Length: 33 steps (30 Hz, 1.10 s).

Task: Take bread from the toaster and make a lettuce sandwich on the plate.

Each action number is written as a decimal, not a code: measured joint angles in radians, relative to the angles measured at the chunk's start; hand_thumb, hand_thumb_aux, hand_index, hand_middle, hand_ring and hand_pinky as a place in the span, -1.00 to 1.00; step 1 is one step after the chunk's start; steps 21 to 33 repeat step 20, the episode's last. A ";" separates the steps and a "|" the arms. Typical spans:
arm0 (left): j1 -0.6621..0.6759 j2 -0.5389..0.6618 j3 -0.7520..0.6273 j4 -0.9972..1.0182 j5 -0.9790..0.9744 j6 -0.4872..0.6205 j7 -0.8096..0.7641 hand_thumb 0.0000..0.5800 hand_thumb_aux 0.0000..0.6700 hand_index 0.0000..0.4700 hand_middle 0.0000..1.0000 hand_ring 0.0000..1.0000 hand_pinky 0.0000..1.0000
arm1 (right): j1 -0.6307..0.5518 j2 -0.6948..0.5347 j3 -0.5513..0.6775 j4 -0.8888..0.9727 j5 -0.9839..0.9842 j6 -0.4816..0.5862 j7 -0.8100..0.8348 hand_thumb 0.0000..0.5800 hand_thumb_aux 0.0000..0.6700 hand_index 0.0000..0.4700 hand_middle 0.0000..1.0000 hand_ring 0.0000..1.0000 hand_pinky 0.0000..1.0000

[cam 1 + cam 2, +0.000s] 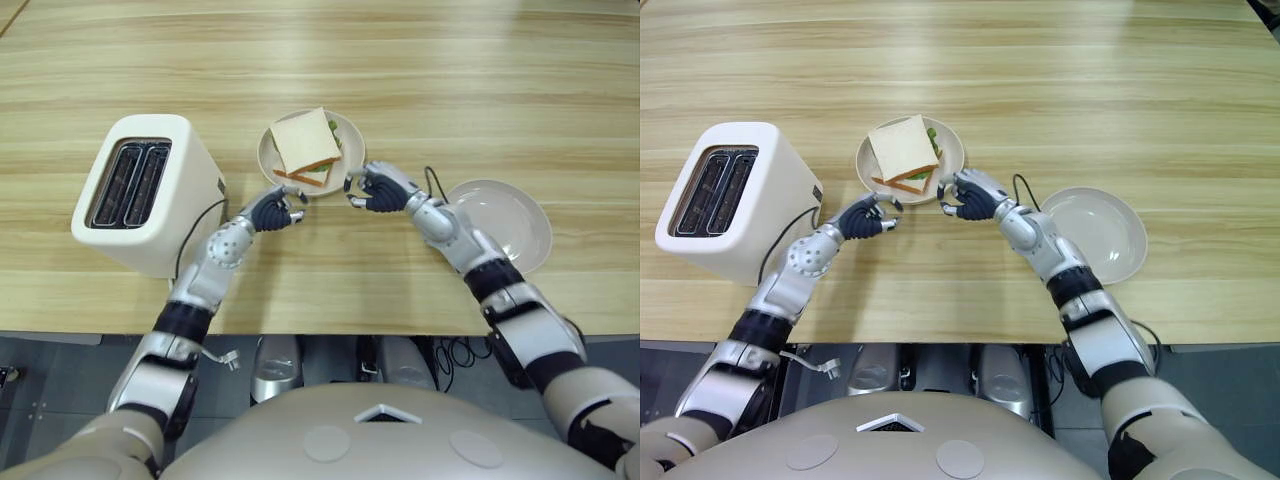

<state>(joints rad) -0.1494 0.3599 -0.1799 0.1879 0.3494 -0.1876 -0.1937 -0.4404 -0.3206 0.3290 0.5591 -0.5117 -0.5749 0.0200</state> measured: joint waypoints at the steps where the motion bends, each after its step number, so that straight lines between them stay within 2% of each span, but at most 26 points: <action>1: 0.014 -0.007 0.032 -0.051 -0.019 -0.018 0.022 -1.00 -1.00 -1.00 -1.00 -1.00 -1.00 | 0.027 0.002 -0.015 -0.065 0.023 -0.004 -0.006 -1.00 -1.00 -1.00 -0.71 -0.71 -0.71; 2: 0.032 -0.024 0.064 -0.101 -0.040 -0.039 0.049 -1.00 -1.00 -1.00 -1.00 -1.00 -1.00 | 0.064 0.009 -0.038 -0.134 0.045 -0.011 -0.016 -1.00 -1.00 -1.00 -1.00 -1.00 -1.00; 4: 0.083 -0.085 0.143 -0.233 -0.090 -0.144 0.149 -1.00 -1.00 -1.00 -1.00 -1.00 -1.00 | 0.191 0.061 -0.106 -0.346 0.107 -0.050 -0.080 -1.00 -1.00 -1.00 -1.00 -1.00 -1.00; 8: 0.082 -0.141 0.199 -0.283 -0.126 -0.255 0.233 -1.00 -1.00 -1.00 -1.00 -1.00 -1.00 | 0.281 0.138 -0.173 -0.529 0.119 -0.110 -0.189 -1.00 -1.00 -1.00 -1.00 -1.00 -1.00; 10: 0.074 -0.170 0.209 -0.285 -0.152 -0.268 0.249 -1.00 -1.00 -1.00 -1.00 -1.00 -1.00 | 0.301 0.166 -0.205 -0.590 0.118 -0.147 -0.238 -1.00 -1.00 -1.00 -1.00 -1.00 -1.00; 15: 0.069 -0.188 0.213 -0.276 -0.125 -0.341 0.285 -1.00 -1.00 -1.00 -1.00 -1.00 -1.00 | 0.324 0.197 -0.239 -0.615 0.058 -0.203 -0.308 -1.00 -1.00 -1.00 -1.00 -1.00 -1.00; 19: 0.046 -0.160 0.209 -0.123 -0.083 -0.442 0.300 -1.00 -1.00 -1.00 -1.00 -1.00 -1.00 | 0.322 0.182 -0.268 -0.573 0.010 -0.221 -0.347 -1.00 -1.00 -1.00 -1.00 -1.00 -1.00; 33: 0.044 -0.153 0.207 -0.085 -0.089 -0.448 0.294 -1.00 -1.00 -1.00 -1.00 -1.00 -1.00 | 0.332 0.174 -0.273 -0.569 0.002 -0.224 -0.353 -1.00 -1.00 -1.00 -1.00 -1.00 -1.00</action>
